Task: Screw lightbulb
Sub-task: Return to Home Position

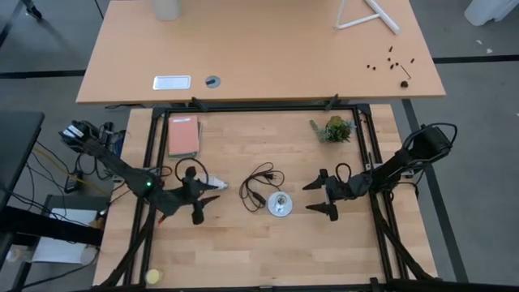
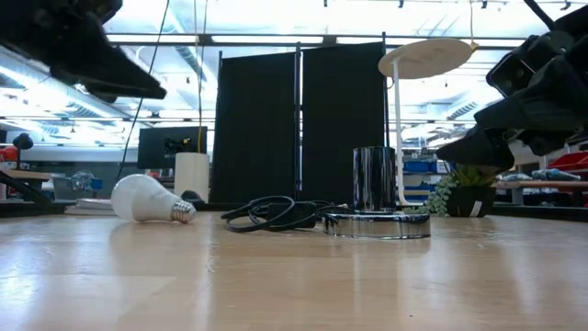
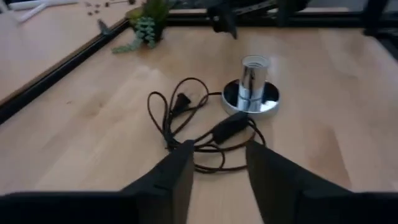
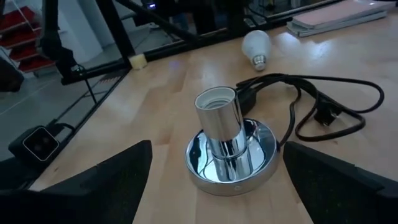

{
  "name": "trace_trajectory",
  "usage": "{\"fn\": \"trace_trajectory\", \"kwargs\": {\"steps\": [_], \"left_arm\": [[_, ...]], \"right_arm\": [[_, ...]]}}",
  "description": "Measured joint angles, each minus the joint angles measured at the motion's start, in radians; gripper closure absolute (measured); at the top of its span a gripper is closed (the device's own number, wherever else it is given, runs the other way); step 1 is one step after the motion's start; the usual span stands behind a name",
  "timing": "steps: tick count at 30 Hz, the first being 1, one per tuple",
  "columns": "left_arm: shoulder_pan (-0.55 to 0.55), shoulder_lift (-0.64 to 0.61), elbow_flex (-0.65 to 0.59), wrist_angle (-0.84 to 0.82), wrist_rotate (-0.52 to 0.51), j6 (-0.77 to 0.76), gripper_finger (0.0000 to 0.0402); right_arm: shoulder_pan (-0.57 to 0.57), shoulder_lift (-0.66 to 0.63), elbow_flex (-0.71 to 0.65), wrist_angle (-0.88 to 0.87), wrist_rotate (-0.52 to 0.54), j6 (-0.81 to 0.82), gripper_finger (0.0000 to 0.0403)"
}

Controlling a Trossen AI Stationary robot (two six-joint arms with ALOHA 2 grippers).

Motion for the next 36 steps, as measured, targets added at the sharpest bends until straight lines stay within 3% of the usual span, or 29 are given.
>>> {"fn": "trace_trajectory", "kwargs": {"steps": [3, 9, 12, 16, 19, 28, 36], "left_arm": [[-0.007, -0.079, -0.065, 0.041, 0.05, 0.034, 0.0289], [-0.029, -0.171, -0.214, 0.388, 0.197, 0.204, 0.039], [-0.029, -0.181, -0.293, 0.574, 0.283, 0.263, 0.0392], [-0.029, -0.181, -0.384, 0.754, 0.289, 0.289, 0.0397], [-0.032, -0.181, -0.392, 0.772, 0.314, 0.286, 0.0398], [-0.034, -0.178, -0.392, 0.733, 0.545, 0.315, 0.04], [-0.046, -0.198, -0.392, 0.687, 0.503, 0.408, 0.039]], "right_arm": [[0.0, 0.0, 0.0, 0.0, 0.0, 0.002, 0.0031], [0.0, 0.0, 0.0, -0.001, 0.0, 0.001, 0.0031], [0.0, 0.0, 0.0, 0.0, 0.0, 0.001, 0.0031], [0.0, 0.0, 0.0, 0.001, 0.0, 0.0, 0.0031], [0.0, 0.0, 0.0, 0.003, 0.0, 0.0, 0.0031], [0.0, 0.001, 0.0, 0.004, 0.0, 0.0, 0.0031], [0.0, 0.001, 0.0, 0.004, 0.0, 0.0, 0.0031]]}}
